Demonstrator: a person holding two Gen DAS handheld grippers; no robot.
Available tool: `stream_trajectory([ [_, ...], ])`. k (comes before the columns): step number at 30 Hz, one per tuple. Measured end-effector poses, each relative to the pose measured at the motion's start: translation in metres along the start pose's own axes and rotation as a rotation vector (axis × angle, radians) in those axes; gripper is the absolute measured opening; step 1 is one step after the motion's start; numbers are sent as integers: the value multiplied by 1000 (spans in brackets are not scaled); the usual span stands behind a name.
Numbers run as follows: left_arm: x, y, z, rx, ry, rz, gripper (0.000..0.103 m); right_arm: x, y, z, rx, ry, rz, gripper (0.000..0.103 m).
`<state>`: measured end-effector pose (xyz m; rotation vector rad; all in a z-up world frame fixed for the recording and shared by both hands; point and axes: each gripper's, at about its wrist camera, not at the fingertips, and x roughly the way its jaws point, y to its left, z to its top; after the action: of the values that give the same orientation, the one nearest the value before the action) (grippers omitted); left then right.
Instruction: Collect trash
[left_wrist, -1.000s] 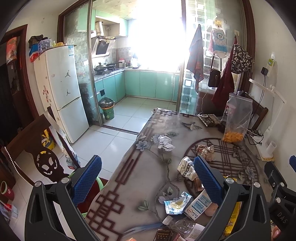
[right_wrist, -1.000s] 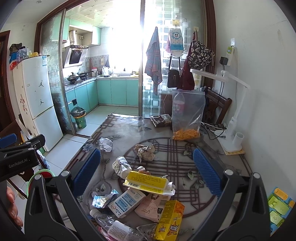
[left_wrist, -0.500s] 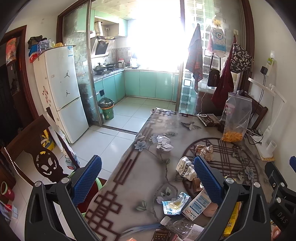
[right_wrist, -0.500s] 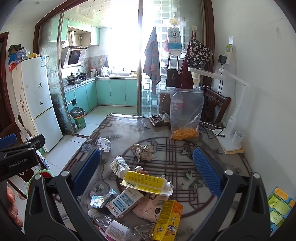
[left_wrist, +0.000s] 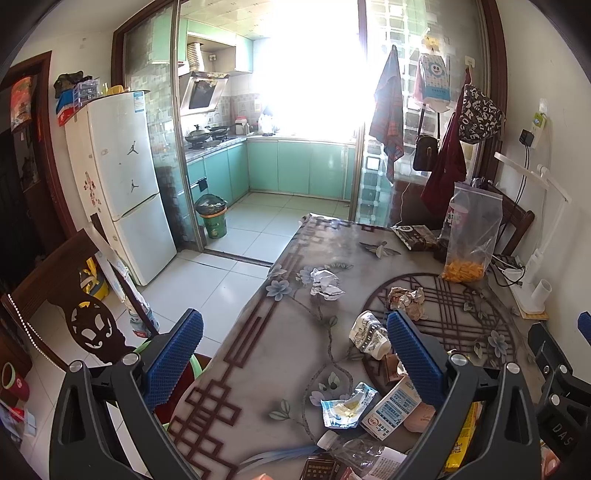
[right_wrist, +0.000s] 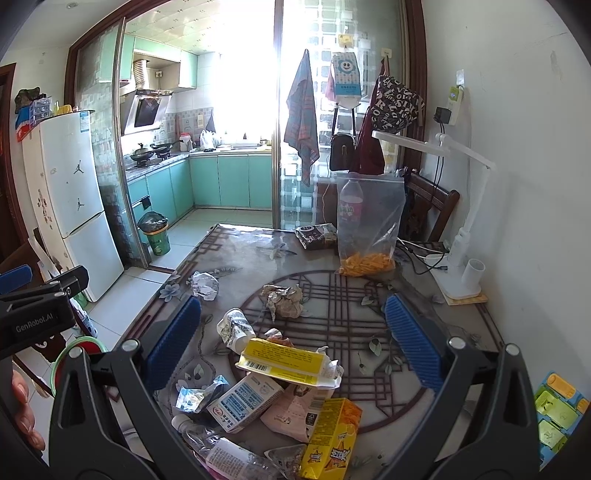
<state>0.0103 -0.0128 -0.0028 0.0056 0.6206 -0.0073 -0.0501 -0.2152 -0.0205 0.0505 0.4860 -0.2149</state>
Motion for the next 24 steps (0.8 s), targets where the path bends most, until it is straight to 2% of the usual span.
stream_trajectory([
  [11, 2, -8, -1, 7, 5, 0, 95, 3, -2, -2, 2, 12, -1, 99],
  [14, 4, -11, -4, 24, 1, -22, 95, 5, -1, -4, -4, 20, -1, 99],
  [18, 6, -11, -12, 74, -53, -48, 95, 7, -5, -4, -14, 30, -19, 99],
  [19, 10, -9, -16, 91, -37, -64, 95, 9, -9, -4, -10, 34, -22, 99],
  [22, 33, -9, -36, 184, 75, -155, 95, 14, -19, -9, -7, 65, -20, 99],
  [24, 49, -10, -59, 235, 112, -139, 95, 20, -24, -14, -22, 101, -14, 99],
])
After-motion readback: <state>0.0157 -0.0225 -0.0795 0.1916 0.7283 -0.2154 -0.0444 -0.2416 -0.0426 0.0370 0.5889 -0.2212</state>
